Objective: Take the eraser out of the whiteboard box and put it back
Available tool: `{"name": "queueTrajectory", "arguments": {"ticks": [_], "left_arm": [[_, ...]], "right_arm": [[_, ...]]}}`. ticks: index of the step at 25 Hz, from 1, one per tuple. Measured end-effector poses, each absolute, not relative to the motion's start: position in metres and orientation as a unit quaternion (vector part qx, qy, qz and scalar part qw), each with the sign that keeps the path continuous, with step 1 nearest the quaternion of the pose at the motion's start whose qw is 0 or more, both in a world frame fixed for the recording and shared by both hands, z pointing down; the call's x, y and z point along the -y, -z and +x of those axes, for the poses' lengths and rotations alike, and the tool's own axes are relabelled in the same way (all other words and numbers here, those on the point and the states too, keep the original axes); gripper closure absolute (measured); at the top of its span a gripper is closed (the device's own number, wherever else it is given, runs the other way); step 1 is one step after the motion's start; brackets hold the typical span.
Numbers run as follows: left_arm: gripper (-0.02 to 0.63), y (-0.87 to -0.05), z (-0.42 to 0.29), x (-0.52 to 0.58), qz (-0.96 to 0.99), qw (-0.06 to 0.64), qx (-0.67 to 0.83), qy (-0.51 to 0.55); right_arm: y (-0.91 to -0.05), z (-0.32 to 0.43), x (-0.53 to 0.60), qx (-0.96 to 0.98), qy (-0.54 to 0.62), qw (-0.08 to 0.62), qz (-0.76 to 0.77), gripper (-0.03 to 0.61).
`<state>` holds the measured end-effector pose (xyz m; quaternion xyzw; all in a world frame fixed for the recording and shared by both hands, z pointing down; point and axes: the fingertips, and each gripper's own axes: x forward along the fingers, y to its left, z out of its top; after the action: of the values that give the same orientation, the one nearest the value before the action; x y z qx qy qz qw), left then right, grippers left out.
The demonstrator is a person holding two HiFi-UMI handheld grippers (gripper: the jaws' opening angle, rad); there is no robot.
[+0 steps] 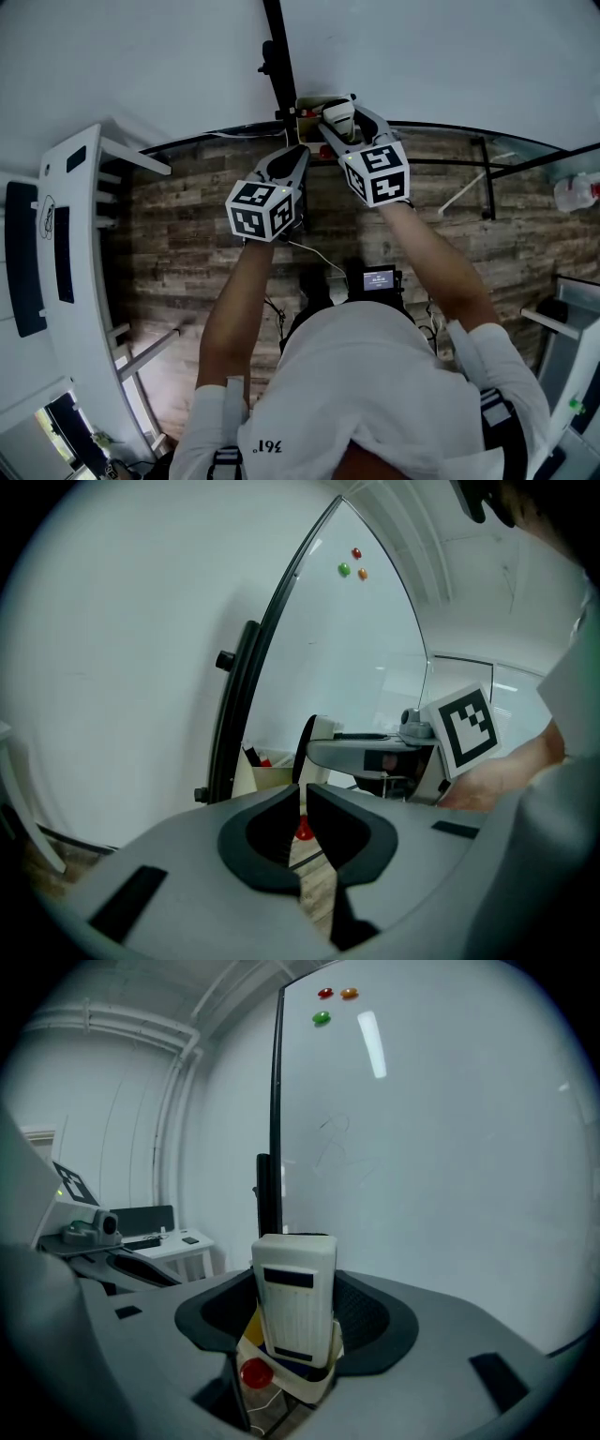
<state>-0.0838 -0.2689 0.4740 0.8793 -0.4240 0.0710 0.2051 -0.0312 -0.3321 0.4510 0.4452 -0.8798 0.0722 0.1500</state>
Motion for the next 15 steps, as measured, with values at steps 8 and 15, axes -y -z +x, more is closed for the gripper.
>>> {"name": "queueTrajectory", "arguments": {"ticks": [8,15], "left_arm": [[0.603,-0.479,-0.085,0.266,0.878,0.211,0.423,-0.07],[0.603,-0.478,-0.087,0.264,0.879,0.211,0.422,-0.07]], "right_arm": [[-0.454,-0.028,0.325,0.868,-0.049,0.114,0.481,0.308],[-0.477,-0.018,0.322,0.853,-0.057,0.123,0.504,0.308]]}}
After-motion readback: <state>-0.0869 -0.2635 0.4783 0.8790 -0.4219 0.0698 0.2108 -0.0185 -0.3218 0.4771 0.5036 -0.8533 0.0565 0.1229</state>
